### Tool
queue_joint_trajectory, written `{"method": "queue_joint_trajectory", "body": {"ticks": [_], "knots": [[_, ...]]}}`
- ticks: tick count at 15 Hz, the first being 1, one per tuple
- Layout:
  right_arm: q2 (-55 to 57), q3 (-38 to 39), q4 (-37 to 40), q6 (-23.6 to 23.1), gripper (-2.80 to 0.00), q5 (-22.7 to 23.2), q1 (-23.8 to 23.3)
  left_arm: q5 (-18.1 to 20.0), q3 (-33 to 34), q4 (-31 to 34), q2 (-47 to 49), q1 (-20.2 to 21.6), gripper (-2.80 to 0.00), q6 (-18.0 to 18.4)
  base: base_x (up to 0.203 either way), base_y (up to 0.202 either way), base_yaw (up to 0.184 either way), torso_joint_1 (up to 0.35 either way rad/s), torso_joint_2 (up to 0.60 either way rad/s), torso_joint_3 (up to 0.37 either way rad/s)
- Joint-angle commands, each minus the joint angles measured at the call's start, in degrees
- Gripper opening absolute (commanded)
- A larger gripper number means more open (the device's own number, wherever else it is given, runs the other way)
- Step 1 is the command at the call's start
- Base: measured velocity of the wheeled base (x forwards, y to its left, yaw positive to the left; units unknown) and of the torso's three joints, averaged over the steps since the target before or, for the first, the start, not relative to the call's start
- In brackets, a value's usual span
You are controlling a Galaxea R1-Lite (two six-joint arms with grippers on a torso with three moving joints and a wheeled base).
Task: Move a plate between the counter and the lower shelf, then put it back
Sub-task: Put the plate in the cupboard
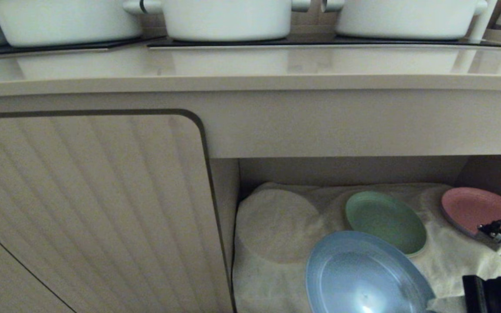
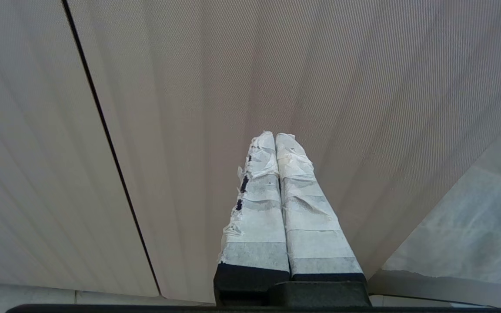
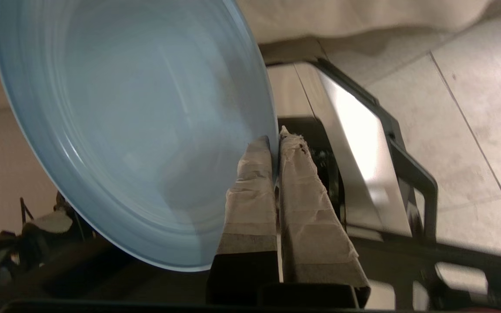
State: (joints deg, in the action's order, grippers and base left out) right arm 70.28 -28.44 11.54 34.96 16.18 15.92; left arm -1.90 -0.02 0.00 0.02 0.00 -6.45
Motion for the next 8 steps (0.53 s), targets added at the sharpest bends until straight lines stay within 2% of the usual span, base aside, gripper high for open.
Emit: {"method": "queue_joint_trajectory", "body": {"ticks": [1, 8], "knots": [[5.6, 0.1, -3.2, 0.4, -2.80, 0.1, 1.6, 0.0, 0.0, 0.0, 0.0, 0.0, -2.80, -0.1, 0.000, 0.000, 0.000, 0.000, 0.00, 0.000], [16.3, -0.4, -15.2, 2.6, -2.80, 0.0, 6.3, 0.0, 0.0, 0.0, 0.0, 0.0, -2.80, -0.1, 0.000, 0.000, 0.000, 0.000, 0.00, 0.000]]}}
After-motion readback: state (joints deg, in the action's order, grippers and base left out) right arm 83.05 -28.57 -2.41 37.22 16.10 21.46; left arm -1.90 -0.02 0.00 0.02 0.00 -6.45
